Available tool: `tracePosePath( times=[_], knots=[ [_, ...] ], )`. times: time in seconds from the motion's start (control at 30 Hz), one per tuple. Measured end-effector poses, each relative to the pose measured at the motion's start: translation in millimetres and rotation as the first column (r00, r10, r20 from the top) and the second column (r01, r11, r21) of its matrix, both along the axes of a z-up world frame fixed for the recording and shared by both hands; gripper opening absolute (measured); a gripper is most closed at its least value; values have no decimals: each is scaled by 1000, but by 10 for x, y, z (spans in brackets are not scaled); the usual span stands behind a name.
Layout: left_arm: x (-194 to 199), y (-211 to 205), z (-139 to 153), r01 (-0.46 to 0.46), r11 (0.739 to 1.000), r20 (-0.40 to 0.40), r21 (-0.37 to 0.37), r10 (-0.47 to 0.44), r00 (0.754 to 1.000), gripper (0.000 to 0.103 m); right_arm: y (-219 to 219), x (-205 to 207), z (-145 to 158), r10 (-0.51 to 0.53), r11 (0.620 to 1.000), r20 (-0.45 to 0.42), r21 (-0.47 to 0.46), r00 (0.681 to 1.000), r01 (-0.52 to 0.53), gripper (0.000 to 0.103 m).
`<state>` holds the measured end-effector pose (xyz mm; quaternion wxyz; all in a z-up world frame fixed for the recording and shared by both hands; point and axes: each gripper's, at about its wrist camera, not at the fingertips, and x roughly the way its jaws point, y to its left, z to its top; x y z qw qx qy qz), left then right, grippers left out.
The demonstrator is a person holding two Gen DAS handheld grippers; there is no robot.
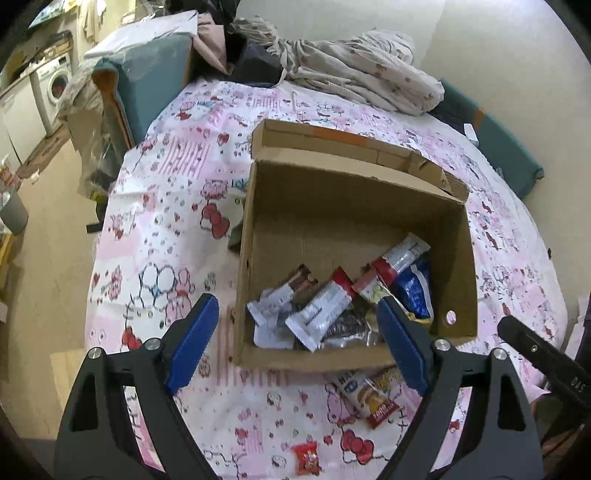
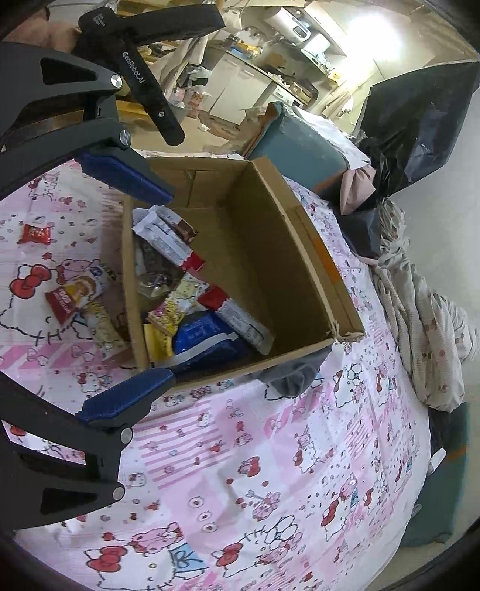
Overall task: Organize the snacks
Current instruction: 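Move both tools back toward the remaining snacks on the bedspread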
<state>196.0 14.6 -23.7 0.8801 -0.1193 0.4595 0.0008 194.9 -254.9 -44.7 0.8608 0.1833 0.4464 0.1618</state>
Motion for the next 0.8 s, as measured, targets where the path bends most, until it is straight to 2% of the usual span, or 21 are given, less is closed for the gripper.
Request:
tracePosePath(
  times=[0.13,0.27,0.37,0.4,0.5,0.67,0.8],
  knots=[
    [-149,63,26,-28,999,19,-42,28,999,85,26,-149,7,5,1000,8,-17,1000,-4,92],
    [-297,22,66,-20,1000,36,-17,20,999,86,46,-250,13,14,1000,10,-26,1000,-13,92],
    [-389,3,53,-6,999,25,-32,7,1000,99,42,-315,-15,8,1000,-7,-11,1000,-9,92],
    [-416,6,37,-4,999,20,-50,5,1000,100,41,-340,-32,6,1000,-17,-6,1000,-6,92],
    [-487,-10,-33,2,998,-20,-68,-4,1000,100,38,-393,-105,-4,1000,-48,6,999,4,92],
    [-606,-63,-213,-10,1000,-101,6,10,995,100,43,-435,-292,-22,999,-131,35,991,26,92],
    [-679,-72,-397,-18,1000,-178,4,19,984,100,46,-449,-327,-30,999,-145,19,989,33,92]
  ],
)
